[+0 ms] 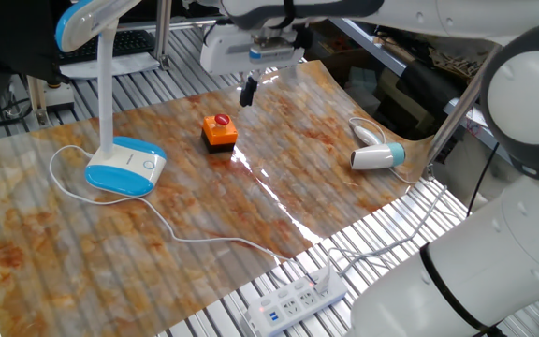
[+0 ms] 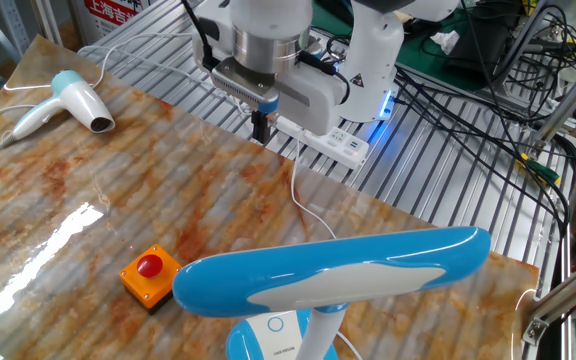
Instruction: Turn off the desk lamp by pressing the button
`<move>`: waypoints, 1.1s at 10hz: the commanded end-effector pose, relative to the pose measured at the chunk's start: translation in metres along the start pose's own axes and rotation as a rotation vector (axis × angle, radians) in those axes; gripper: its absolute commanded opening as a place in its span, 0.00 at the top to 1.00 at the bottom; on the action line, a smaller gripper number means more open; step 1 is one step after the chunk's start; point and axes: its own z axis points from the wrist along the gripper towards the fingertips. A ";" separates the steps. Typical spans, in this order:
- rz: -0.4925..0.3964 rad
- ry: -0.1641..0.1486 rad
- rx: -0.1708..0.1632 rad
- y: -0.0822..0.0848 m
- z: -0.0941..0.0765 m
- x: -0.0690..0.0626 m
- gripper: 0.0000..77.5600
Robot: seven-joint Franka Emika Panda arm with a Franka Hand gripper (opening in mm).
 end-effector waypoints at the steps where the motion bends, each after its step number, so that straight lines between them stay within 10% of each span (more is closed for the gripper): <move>1: 0.010 -0.028 0.016 0.000 -0.009 -0.002 1.00; 11: -0.005 -0.023 0.014 0.000 -0.005 -0.004 1.00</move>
